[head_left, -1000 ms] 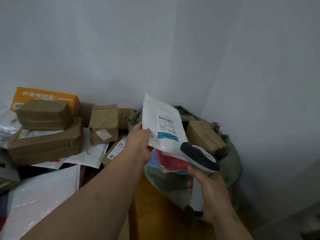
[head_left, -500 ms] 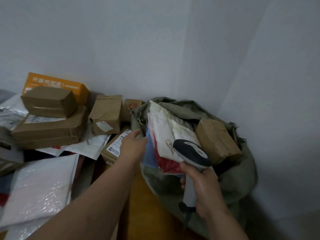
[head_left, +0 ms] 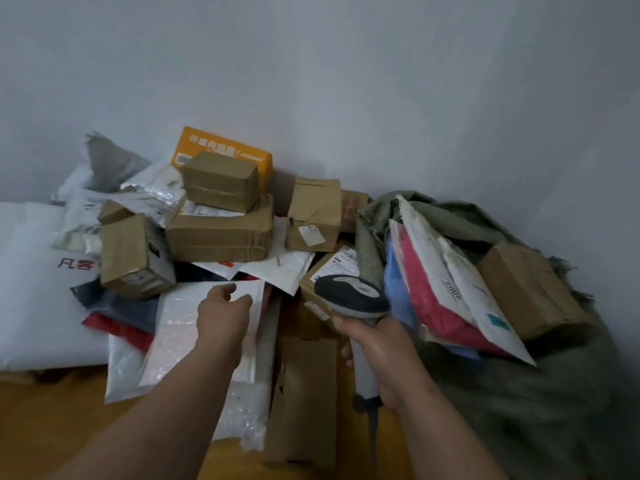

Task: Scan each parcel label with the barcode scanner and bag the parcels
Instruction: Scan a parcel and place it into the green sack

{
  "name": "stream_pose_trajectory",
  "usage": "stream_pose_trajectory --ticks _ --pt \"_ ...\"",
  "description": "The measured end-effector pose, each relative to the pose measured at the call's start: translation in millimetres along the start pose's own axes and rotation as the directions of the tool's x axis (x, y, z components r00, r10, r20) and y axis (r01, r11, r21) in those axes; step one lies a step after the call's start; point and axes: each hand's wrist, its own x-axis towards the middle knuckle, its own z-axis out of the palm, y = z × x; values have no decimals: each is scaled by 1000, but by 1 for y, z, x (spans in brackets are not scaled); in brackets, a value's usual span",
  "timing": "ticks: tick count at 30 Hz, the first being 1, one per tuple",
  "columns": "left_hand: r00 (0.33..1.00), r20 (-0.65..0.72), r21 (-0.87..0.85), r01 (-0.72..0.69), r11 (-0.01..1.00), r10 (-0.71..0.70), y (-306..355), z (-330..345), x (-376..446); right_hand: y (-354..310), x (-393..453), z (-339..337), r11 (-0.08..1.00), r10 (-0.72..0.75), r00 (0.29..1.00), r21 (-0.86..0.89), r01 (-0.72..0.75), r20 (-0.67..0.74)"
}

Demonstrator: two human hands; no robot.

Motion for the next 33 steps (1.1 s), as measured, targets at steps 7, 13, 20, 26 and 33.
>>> stream_pose_trajectory --ticks 7,13,20,26,33 --pt "947 322 735 -262 625 18 -60 -66 44 30 11 92 996 76 996 -36 -78 -37" --pt "782 578 750 -622 226 234 -109 -97 59 48 16 148 993 115 993 -14 -116 -31" --pt "698 587 654 -707 268 410 -88 -108 55 47 11 157 994 105 989 -7 -106 -108" --pt "666 386 553 -721 418 639 -41 -113 24 27 -1 134 993 14 970 115 15 -242" --pt "840 38 105 -542 834 541 1 -110 -12 19 -29 96 984 -3 959 170 54 -285"
